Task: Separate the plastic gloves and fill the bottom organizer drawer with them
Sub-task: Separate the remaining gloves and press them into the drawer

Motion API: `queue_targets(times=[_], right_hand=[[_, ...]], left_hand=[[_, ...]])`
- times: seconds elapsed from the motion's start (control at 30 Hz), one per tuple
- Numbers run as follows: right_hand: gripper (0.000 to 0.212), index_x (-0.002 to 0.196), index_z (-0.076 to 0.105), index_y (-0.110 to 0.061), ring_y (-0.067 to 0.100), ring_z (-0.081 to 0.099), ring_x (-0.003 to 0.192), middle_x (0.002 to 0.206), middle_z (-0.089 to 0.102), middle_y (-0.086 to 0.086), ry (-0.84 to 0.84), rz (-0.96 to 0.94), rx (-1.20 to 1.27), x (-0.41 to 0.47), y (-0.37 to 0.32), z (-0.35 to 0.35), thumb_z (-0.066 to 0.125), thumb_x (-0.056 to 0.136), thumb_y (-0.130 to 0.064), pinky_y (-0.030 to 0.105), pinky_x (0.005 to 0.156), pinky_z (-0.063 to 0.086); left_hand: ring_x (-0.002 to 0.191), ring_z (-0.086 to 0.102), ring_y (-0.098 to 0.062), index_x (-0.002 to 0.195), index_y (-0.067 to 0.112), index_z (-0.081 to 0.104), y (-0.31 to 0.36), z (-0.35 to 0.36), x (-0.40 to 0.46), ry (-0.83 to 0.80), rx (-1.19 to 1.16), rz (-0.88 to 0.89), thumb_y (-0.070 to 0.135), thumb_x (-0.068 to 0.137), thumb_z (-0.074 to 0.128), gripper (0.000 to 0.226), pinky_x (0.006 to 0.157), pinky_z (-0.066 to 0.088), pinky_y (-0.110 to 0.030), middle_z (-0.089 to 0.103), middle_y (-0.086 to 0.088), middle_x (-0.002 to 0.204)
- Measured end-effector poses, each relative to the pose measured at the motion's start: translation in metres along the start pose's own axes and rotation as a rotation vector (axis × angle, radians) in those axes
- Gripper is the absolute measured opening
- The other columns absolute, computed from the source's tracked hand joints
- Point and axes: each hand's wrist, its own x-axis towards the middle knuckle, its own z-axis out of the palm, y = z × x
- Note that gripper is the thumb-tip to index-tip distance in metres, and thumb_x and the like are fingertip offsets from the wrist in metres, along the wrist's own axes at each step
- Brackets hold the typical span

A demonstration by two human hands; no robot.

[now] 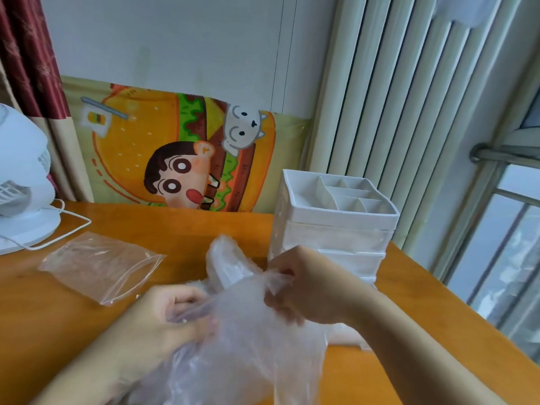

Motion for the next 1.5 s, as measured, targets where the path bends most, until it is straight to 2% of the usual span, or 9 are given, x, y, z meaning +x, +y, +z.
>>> queue_targets(times=[0.1,0.2,0.27,0.33,0.47,0.8,1.03,1.37,1.5], right_hand=[[0.018,0.076,0.071,-0.008,0.028,0.066,0.055,0.065,0.071,0.014,0.24,0.011,0.393,-0.011,0.035,-0.021,0.072,0.094,-0.003,0.036,0.055,0.054],[0.01,0.088,0.075,-0.003,0.029,0.07,0.058,0.07,0.073,0.015,0.593,0.155,0.759,-0.024,0.078,-0.033,0.079,0.094,-0.01,0.037,0.057,0.056],[0.01,0.091,0.076,-0.003,0.028,0.072,0.06,0.074,0.075,0.016,0.683,0.255,0.818,-0.031,0.102,-0.028,0.078,0.095,-0.011,0.038,0.057,0.058],[0.013,0.088,0.076,-0.003,0.03,0.07,0.06,0.073,0.074,0.02,0.703,0.284,0.81,-0.033,0.118,-0.018,0.076,0.097,-0.011,0.04,0.059,0.059],[0.018,0.079,0.073,-0.007,0.034,0.07,0.06,0.071,0.073,0.02,0.694,0.233,0.707,-0.028,0.13,-0.006,0.073,0.097,-0.009,0.037,0.057,0.054],[0.018,0.071,0.064,-0.012,0.021,0.067,0.058,0.066,0.072,0.002,0.614,0.239,0.34,-0.017,0.164,-0.003,0.06,0.085,-0.001,0.039,0.045,0.049],[0.019,0.074,0.046,-0.025,0.026,0.058,0.081,0.084,0.067,-0.001,0.53,0.267,-0.098,-0.01,0.187,0.004,0.046,0.079,-0.006,0.028,0.049,0.027],[0.025,0.065,0.051,-0.018,0.02,0.043,0.091,0.083,0.048,-0.005,0.687,0.329,-0.072,-0.009,0.192,0.008,0.049,0.09,-0.019,0.028,0.073,0.04],[0.023,0.063,0.04,-0.015,0.021,0.047,0.083,0.081,0.048,-0.002,0.66,0.427,-0.017,-0.007,0.192,0.007,0.047,0.085,-0.014,0.027,0.055,0.031]], left_hand=[[0.091,0.077,-0.024,0.096,0.027,0.08,-0.003,-0.005,0.006,0.31,-0.106,0.144,0.059,0.057,0.094,0.052,0.081,0.062,-0.038,0.08,-0.007,0.096],[0.109,0.07,-0.029,0.095,0.035,0.078,-0.009,-0.009,0.005,0.524,-0.093,0.352,0.031,0.065,0.081,0.03,0.079,0.06,-0.019,0.079,0.003,0.099],[0.112,0.066,-0.025,0.102,0.042,0.073,0.001,-0.004,0.0,0.601,0.123,0.466,0.036,0.071,0.075,0.032,0.092,0.057,-0.033,0.074,0.005,0.108],[0.109,0.064,-0.019,0.104,0.048,0.069,0.026,0.019,0.001,0.572,0.382,0.597,0.043,0.077,0.063,0.029,0.099,0.052,-0.045,0.067,0.01,0.109],[0.108,0.055,-0.006,0.098,0.037,0.067,0.068,0.124,0.014,0.341,0.784,0.938,0.018,0.084,0.054,0.027,0.101,0.042,-0.019,0.054,0.019,0.108],[0.132,0.044,-0.018,0.126,0.026,0.05,0.027,0.191,0.11,-0.045,1.138,0.134,0.026,0.098,0.045,0.029,0.107,0.042,-0.035,0.047,0.005,0.131],[0.146,0.04,-0.024,0.143,0.019,0.05,0.015,0.203,0.141,-0.053,1.328,-0.036,0.039,0.095,0.046,0.052,0.122,0.029,-0.037,0.05,0.0,0.152],[0.139,0.046,-0.029,0.156,0.012,0.028,0.004,0.209,0.154,-0.143,1.187,-0.153,0.035,0.105,0.045,0.058,0.111,0.041,-0.033,0.038,-0.014,0.156],[0.156,0.018,-0.034,0.162,0.003,0.008,-0.006,0.205,0.164,-0.115,1.129,-0.236,0.038,0.109,0.033,0.069,0.126,0.021,-0.039,0.007,-0.024,0.169]])
